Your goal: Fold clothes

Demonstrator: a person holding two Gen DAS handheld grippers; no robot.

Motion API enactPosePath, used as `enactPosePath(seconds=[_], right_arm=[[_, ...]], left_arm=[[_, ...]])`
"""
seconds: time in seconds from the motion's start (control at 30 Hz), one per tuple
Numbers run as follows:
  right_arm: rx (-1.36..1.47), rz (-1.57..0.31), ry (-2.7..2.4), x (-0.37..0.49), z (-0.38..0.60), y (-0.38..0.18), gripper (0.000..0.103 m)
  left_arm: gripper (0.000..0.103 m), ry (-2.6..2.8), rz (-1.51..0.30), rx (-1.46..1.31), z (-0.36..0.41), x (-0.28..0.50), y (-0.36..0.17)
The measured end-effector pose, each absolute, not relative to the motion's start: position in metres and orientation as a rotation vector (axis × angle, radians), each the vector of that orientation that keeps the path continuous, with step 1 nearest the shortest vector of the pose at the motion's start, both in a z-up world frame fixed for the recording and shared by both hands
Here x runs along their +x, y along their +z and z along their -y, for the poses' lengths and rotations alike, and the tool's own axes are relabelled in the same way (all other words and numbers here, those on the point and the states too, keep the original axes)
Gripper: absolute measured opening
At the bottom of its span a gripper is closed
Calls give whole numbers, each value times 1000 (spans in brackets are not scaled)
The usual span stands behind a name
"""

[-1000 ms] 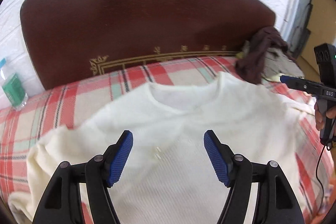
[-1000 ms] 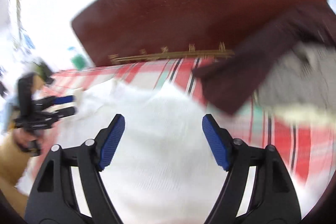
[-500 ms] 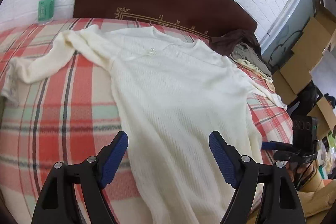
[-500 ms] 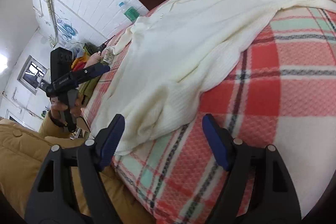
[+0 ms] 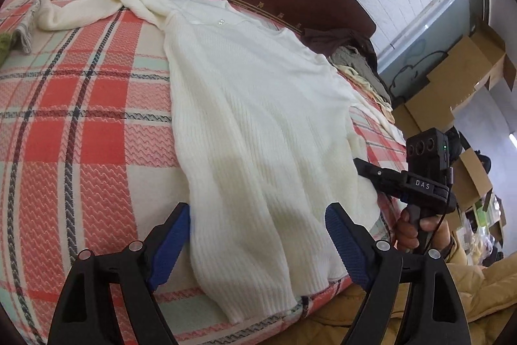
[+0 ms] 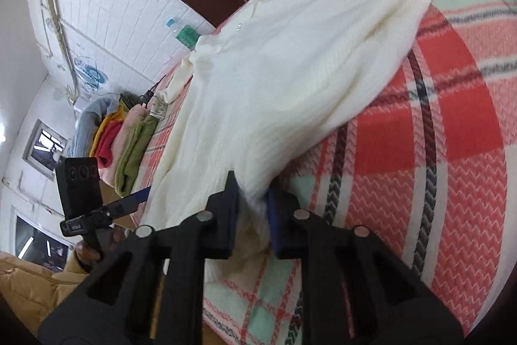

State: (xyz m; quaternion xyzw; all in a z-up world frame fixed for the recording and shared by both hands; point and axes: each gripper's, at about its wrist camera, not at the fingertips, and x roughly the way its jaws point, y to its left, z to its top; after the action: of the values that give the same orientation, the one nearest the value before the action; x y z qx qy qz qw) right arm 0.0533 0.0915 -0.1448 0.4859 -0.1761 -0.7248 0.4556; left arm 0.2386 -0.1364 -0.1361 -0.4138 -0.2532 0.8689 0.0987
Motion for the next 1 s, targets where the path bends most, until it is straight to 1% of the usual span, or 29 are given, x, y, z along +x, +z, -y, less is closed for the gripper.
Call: enactPosePath(seconds=[0.07, 0.1, 0.13, 0.17, 0.2, 0.37, 0.43, 0.5, 0.6, 0.67, 0.73, 0.77, 0.8, 0.83, 0.87, 0.9, 1.0], right_arm=[[1191, 435, -1809, 54, -96, -141, 16], [1176, 441, -1822, 56, -100, -136, 15], [1149, 456, -1831, 58, -105, -130, 15], [1123, 459, -1841, 61, -112, -122, 15], [1097, 466, -1850, 64, -119, -114, 14], [979, 500, -1921, 79, -164, -70, 14], [963, 485, -1959, 85, -179, -59, 14], [987, 446, -2000, 91, -189, -57, 14], [1056, 404, -2044, 94, -195, -69, 14], [1100, 385, -2066, 95, -198, -79, 14], [1144, 366, -2087, 96, -202, -88, 16], [1167, 356, -2098, 96, -203, -93, 17], [1189, 346, -2108, 96, -205, -97, 22], [1212, 336, -2118, 97, -206, -102, 30], [1234, 326, -2128, 97, -208, -107, 58], [1243, 313, -2138, 98, -209, -109, 80], [1195, 253, -2148, 102, -201, -101, 82]], left_arm=[[85, 2593, 729, -1234, 130, 234, -135], [77, 2608, 718, -1236, 126, 232, -134], [46, 2605, 714, -1254, 125, 229, -135], [28, 2596, 712, -1277, 123, 226, -136], [14, 2590, 718, -1310, 123, 224, -139], [14, 2543, 853, -1214, 140, 240, -122], [10, 2523, 875, -1183, 147, 247, -113], [10, 2513, 879, -1182, 151, 252, -107], [10, 2522, 839, -1219, 152, 255, -109], [20, 2529, 810, -1251, 150, 256, -112], [59, 2536, 781, -1284, 147, 257, -116], [68, 2539, 767, -1300, 146, 258, -118], [75, 2544, 743, -1318, 143, 258, -120], [75, 2549, 715, -1335, 140, 258, -122], [76, 2553, 686, -1353, 137, 258, -124], [76, 2558, 658, -1371, 133, 257, -127], [77, 2585, 565, -1403, 122, 257, -132]])
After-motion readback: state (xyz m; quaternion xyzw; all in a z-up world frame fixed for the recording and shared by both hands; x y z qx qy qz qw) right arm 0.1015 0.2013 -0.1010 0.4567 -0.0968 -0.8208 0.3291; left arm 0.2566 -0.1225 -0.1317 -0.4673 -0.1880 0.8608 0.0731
